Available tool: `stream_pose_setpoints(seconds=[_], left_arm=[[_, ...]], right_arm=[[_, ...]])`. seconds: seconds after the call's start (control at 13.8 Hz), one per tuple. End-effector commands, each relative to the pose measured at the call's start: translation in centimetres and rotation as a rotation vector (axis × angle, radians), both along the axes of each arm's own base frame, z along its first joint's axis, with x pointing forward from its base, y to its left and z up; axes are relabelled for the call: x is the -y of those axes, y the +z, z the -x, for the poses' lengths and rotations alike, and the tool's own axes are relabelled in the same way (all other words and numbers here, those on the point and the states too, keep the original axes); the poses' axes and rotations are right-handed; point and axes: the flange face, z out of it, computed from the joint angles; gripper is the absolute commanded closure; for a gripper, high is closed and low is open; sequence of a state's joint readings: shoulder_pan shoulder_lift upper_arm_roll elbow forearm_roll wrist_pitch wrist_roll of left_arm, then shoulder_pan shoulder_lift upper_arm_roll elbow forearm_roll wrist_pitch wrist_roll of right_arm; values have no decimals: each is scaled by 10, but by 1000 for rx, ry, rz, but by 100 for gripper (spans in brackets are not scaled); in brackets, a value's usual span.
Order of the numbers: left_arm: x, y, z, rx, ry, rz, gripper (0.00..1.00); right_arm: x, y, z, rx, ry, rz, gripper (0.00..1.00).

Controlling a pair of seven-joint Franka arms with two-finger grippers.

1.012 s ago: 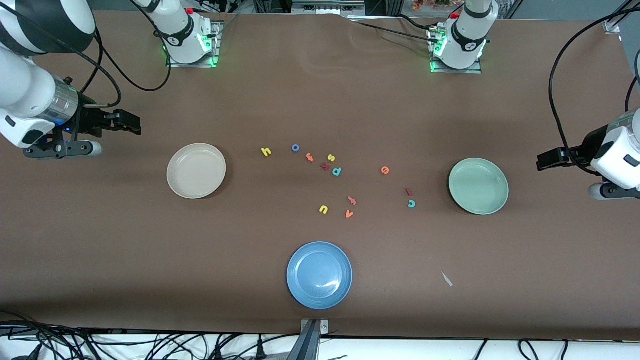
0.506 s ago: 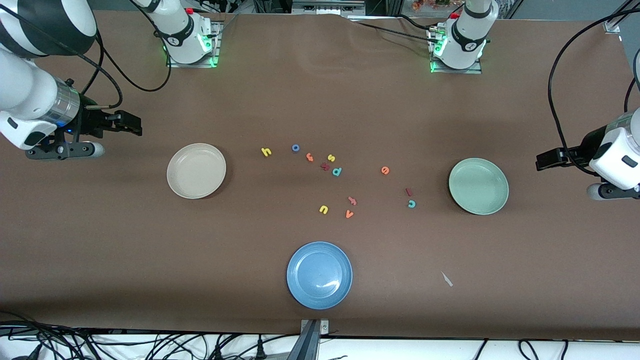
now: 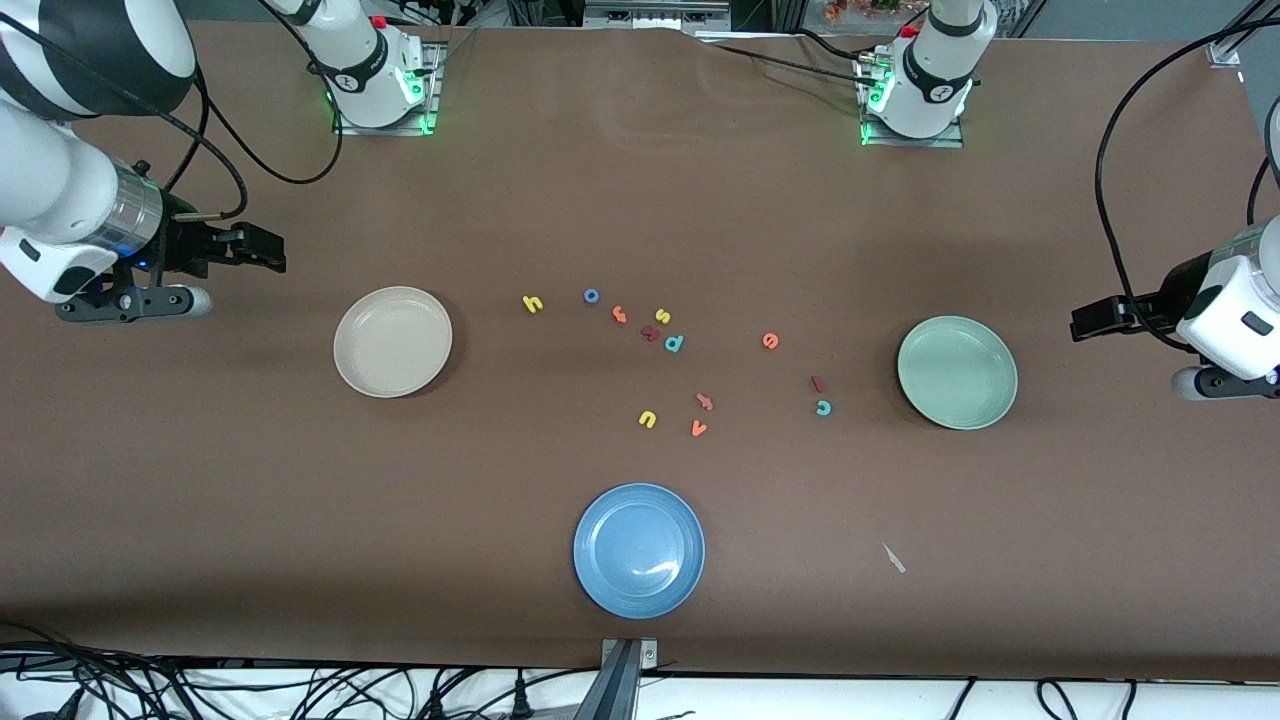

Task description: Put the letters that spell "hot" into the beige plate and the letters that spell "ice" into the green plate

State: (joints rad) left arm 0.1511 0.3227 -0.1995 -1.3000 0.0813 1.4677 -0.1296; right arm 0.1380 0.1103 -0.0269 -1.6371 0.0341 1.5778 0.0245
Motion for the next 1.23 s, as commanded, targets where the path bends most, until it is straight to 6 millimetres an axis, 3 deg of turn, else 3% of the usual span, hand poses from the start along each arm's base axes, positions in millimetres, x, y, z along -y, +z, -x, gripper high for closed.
stream_pose_setpoints(seconds=[0.0,0.87,1.08,1.16], left_arm=[[-1,4,3,9,-19,41,1],[-4,4,4,7,-48,66,1],[7,-7,0,-11,-46,66,1],[20,-15,0,-26,-26,69,0]], right_arm=[[0,2,2,-9,18,-32,0],[-1,1,1,-8,16,-31,0],[-28,-10,-5,2,41,-42,0],[-40,-16,-7,5,39,-44,0]])
